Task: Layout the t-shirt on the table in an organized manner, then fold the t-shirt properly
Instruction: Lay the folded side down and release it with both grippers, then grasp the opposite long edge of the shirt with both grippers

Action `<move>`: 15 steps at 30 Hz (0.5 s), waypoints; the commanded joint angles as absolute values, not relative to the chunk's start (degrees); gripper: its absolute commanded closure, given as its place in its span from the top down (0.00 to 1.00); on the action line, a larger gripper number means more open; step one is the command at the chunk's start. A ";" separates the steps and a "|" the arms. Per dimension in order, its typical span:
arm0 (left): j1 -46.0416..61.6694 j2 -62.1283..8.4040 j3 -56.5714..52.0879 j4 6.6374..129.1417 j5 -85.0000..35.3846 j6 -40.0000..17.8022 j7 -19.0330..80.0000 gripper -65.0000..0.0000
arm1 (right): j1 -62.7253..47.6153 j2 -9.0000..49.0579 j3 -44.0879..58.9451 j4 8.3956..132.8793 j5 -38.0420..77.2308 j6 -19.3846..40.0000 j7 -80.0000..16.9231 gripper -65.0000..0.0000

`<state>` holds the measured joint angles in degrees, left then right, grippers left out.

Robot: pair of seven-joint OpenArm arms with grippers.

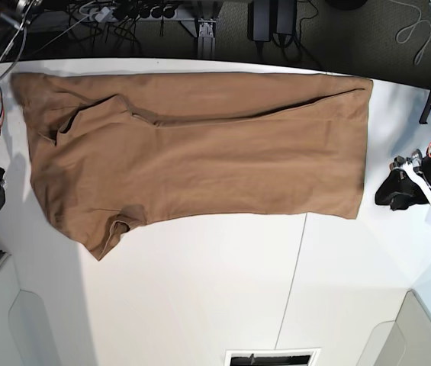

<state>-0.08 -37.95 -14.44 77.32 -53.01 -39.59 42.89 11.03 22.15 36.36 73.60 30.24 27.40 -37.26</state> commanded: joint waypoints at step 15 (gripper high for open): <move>-18.85 -32.80 -14.92 46.59 -49.23 -40.00 37.06 0.52 | 21.91 24.73 23.40 54.08 28.45 29.78 -33.19 0.46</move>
<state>-17.54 -31.55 -14.66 45.69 -48.12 -39.48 38.11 20.62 23.53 23.24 53.23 27.66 29.36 -34.48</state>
